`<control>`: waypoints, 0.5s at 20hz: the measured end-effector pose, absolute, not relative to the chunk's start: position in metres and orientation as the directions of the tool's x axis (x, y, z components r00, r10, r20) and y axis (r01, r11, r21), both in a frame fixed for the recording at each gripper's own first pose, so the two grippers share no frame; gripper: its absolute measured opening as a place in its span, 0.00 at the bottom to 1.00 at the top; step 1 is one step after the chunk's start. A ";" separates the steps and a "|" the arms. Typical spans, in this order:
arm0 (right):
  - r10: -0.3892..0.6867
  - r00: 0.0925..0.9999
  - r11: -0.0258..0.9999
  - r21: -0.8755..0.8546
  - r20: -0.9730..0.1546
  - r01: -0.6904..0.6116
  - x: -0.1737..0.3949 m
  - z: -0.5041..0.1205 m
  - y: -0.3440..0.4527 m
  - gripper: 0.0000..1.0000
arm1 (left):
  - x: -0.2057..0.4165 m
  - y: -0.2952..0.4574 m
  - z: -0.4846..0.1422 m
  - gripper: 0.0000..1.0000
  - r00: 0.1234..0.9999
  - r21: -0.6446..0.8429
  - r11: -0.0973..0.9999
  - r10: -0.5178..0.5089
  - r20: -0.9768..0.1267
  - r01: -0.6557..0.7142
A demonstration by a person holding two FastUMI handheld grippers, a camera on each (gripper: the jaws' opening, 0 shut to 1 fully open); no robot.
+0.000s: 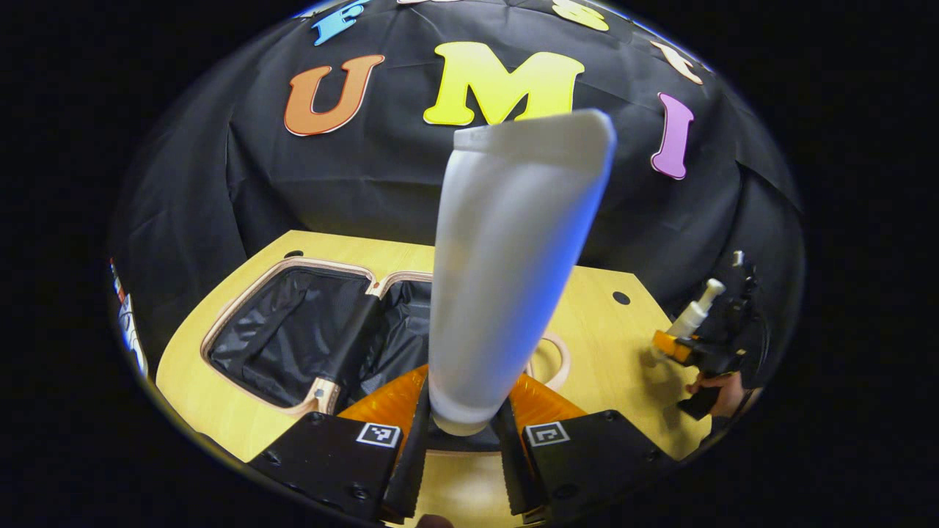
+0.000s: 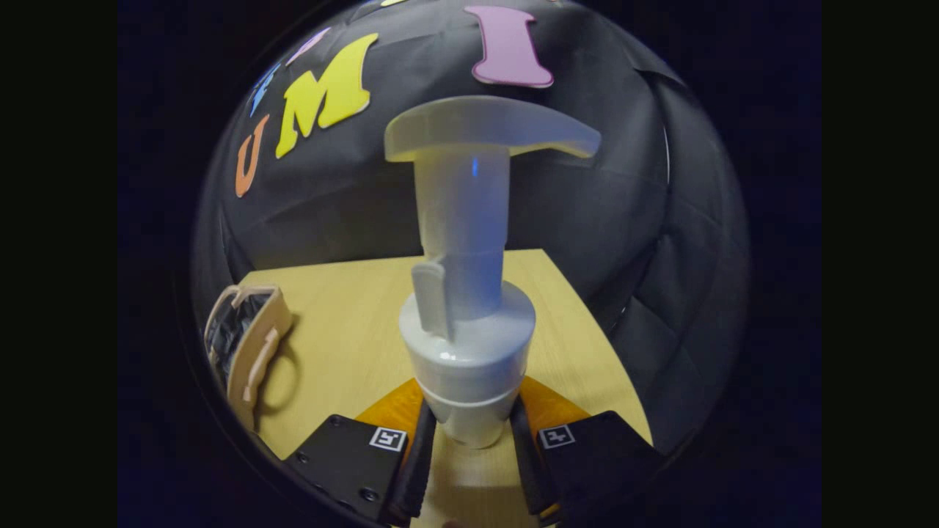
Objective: First open the suitcase, pack the skin care products into it, and then close the suitcase.
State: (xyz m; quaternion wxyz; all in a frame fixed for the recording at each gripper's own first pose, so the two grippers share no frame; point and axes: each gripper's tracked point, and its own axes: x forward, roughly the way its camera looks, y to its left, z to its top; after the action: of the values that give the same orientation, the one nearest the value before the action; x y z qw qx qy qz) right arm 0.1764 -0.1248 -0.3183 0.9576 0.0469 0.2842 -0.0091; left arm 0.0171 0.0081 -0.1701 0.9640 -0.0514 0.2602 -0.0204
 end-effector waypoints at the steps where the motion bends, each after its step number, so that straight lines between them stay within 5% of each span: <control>1: 0.010 0.844 0.995 0.091 -0.536 0.046 0.168 -0.301 -0.127 0.48 | 0.022 0.016 -0.173 0.47 0.862 -0.115 0.993 -0.077 -0.501 0.022; 10: 0.042 0.827 0.991 0.130 -0.561 0.037 0.053 -0.198 -0.143 0.48 | 0.062 0.056 -0.255 0.47 0.761 -0.264 0.961 -0.235 -0.605 0.087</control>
State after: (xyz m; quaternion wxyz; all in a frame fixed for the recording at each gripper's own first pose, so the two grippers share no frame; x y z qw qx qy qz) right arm 0.0527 -0.1434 -0.1980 0.9534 0.0676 0.2941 0.0012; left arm 0.0617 0.0559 -0.2551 0.9318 -0.1104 0.3349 -0.0863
